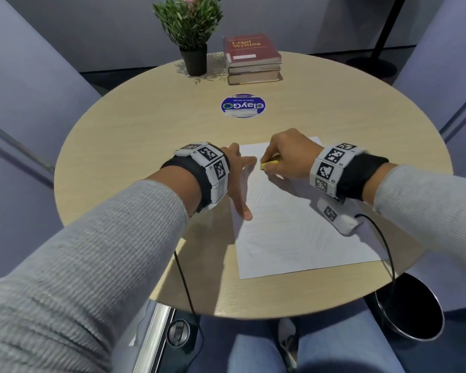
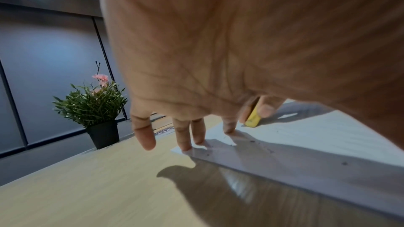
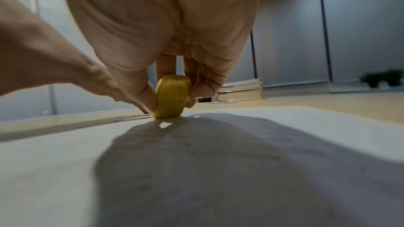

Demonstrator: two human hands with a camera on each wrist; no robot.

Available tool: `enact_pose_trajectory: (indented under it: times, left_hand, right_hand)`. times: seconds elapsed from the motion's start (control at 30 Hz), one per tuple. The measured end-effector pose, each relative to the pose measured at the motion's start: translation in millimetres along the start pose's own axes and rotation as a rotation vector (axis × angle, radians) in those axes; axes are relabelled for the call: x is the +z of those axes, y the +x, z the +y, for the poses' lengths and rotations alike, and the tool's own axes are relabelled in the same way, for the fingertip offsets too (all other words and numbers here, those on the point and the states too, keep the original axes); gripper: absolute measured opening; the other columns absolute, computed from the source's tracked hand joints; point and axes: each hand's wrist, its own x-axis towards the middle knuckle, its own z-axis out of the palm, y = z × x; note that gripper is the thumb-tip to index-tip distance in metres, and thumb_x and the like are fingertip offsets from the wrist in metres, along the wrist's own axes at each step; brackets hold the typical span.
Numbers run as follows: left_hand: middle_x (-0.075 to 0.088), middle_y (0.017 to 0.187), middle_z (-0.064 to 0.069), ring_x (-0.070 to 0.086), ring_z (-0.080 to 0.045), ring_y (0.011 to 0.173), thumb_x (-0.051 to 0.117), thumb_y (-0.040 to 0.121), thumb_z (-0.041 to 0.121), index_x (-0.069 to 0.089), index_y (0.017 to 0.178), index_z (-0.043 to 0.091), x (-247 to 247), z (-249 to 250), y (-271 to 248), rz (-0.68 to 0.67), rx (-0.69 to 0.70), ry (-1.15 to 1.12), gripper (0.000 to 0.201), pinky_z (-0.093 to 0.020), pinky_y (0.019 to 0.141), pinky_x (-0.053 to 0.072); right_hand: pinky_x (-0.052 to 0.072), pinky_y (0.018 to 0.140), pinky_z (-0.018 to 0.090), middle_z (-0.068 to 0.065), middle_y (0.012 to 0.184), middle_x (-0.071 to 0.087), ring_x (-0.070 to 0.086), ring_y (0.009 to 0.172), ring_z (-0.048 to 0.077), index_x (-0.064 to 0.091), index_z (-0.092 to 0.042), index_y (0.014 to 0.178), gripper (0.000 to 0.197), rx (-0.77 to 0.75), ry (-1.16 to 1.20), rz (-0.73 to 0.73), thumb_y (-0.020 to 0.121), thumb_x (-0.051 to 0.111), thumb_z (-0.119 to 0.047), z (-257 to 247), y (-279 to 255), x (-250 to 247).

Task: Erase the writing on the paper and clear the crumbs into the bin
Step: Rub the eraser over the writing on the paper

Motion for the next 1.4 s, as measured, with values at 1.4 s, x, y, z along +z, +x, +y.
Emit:
enact_pose_trajectory:
  times: [1.4]
  left_hand:
    - [0.01, 0.157, -0.003, 0.013, -0.026, 0.143, 0.066, 0.064, 0.072, 0.001, 0.152, 0.021, -4.4, 9.2, -13.8, 0.004, 0.033, 0.015, 0.121, -0.047, 0.112, 0.017]
  right_hand:
    - [0.047, 0.07, 0.029, 0.005, 0.085, 0.067, 0.06, 0.08, 0.021, 0.075, -0.015, 0.088, 0.018, 0.008, -0.025, 0.026, 0.08, 0.07, -0.03, -1.8, -11.4, 4.1]
